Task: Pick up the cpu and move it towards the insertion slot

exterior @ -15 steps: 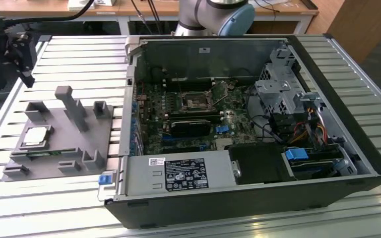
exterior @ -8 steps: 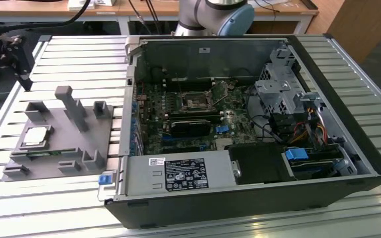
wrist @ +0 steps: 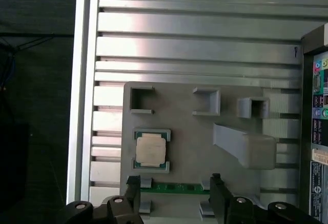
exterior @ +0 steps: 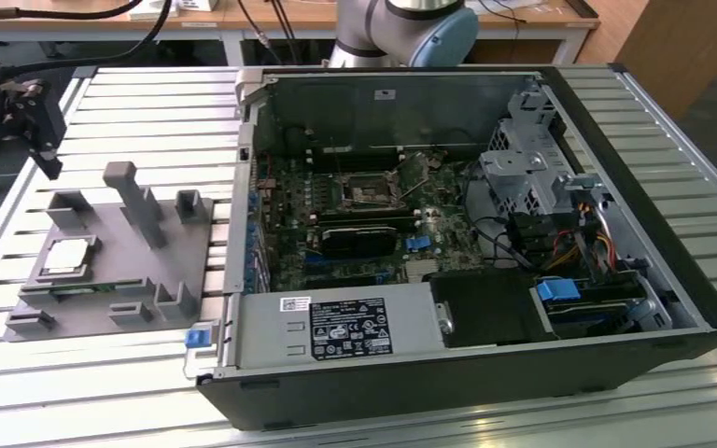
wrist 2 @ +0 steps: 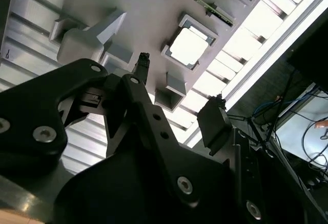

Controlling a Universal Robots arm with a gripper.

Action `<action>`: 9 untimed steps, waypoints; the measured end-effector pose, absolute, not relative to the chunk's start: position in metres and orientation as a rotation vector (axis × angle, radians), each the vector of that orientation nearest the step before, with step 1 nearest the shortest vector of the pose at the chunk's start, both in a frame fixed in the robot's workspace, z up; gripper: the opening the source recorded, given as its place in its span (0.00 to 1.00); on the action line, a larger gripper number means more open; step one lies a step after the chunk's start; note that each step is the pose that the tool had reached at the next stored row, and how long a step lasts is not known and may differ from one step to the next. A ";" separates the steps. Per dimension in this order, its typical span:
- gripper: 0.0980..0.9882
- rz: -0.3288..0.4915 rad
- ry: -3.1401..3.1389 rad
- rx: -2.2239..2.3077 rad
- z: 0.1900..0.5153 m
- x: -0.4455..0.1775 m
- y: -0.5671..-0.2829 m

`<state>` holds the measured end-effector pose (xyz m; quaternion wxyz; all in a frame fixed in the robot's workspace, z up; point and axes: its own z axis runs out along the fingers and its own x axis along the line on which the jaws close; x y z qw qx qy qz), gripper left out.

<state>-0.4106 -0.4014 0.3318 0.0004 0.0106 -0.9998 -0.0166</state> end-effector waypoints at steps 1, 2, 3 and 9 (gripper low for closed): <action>0.63 -0.052 -3.140 0.033 0.330 -0.411 -0.401; 0.63 -0.052 -3.140 0.033 0.329 -0.411 -0.401; 0.69 -0.052 -3.140 0.033 0.328 -0.411 -0.401; 0.76 -0.052 -3.140 0.033 0.320 -0.412 -0.401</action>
